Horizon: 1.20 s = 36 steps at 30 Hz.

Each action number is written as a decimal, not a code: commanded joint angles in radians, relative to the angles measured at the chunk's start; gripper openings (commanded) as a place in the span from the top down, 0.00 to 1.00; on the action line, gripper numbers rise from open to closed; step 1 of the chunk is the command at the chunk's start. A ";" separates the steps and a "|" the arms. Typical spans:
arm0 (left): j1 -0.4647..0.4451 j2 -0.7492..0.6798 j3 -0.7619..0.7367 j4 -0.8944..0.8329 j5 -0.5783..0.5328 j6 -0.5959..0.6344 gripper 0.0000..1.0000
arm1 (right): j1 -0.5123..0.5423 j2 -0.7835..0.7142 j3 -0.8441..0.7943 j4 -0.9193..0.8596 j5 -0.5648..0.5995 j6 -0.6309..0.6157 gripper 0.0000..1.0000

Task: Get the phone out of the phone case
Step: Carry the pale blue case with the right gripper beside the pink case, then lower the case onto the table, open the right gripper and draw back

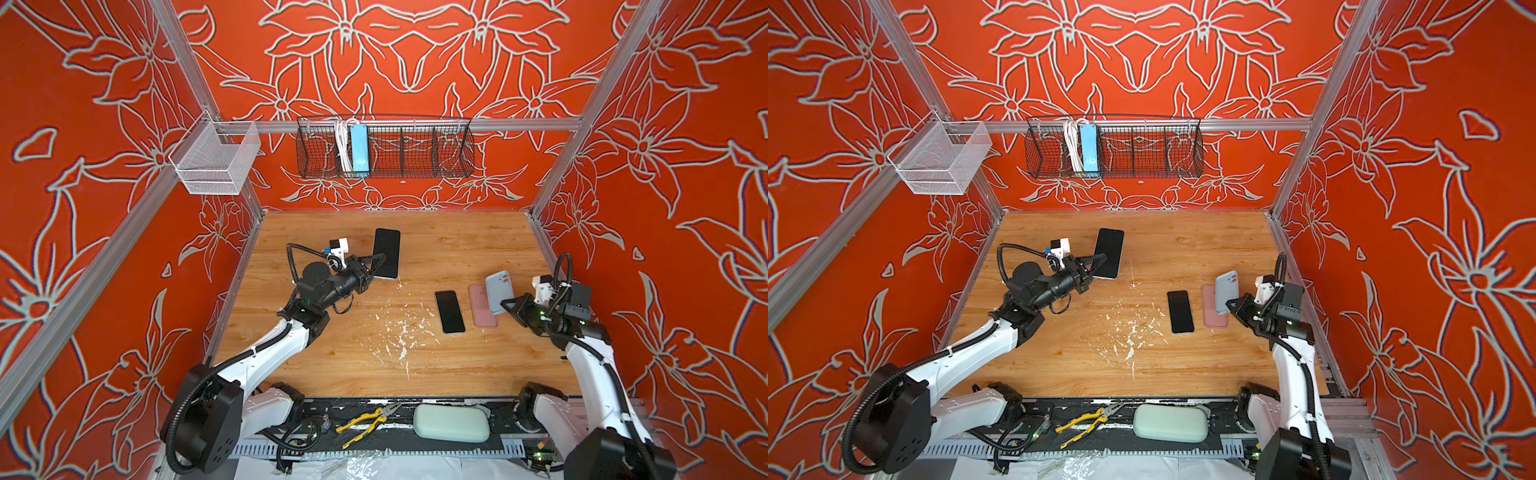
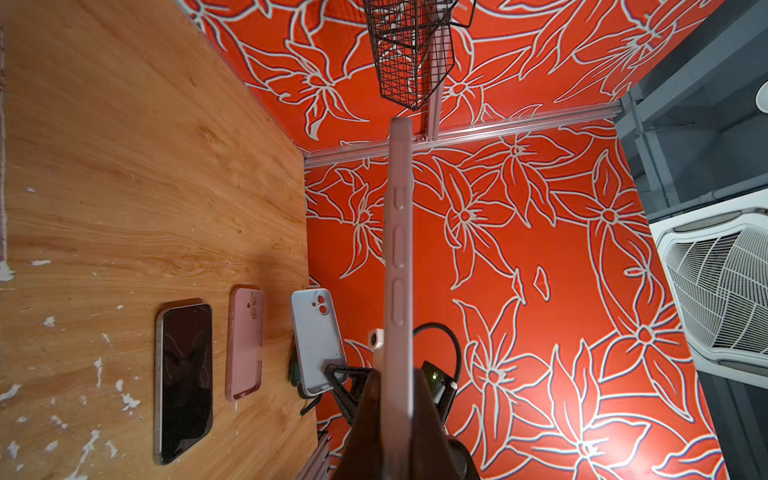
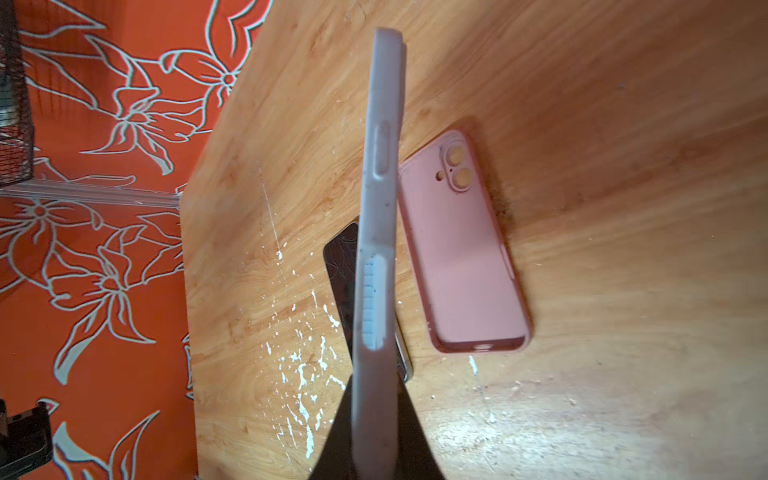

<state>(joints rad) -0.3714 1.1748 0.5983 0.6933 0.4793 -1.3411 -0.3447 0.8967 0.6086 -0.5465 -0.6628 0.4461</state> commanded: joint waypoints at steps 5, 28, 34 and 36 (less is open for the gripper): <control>0.041 0.063 -0.053 0.230 0.081 -0.052 1.00 | -0.069 0.052 0.046 -0.084 0.057 -0.144 0.93; 0.058 0.167 -0.011 0.288 0.142 -0.055 1.00 | -0.098 0.245 -0.003 0.086 0.184 -0.176 0.89; 0.058 0.220 -0.004 0.349 0.153 -0.092 1.00 | -0.099 0.290 0.022 0.062 0.238 -0.177 0.82; 0.058 0.238 -0.003 0.365 0.157 -0.105 1.00 | -0.098 0.317 0.041 0.047 0.266 -0.179 0.78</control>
<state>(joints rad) -0.3195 1.3998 0.5682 0.9379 0.6086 -1.4178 -0.4332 1.1889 0.6128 -0.4805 -0.4538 0.2890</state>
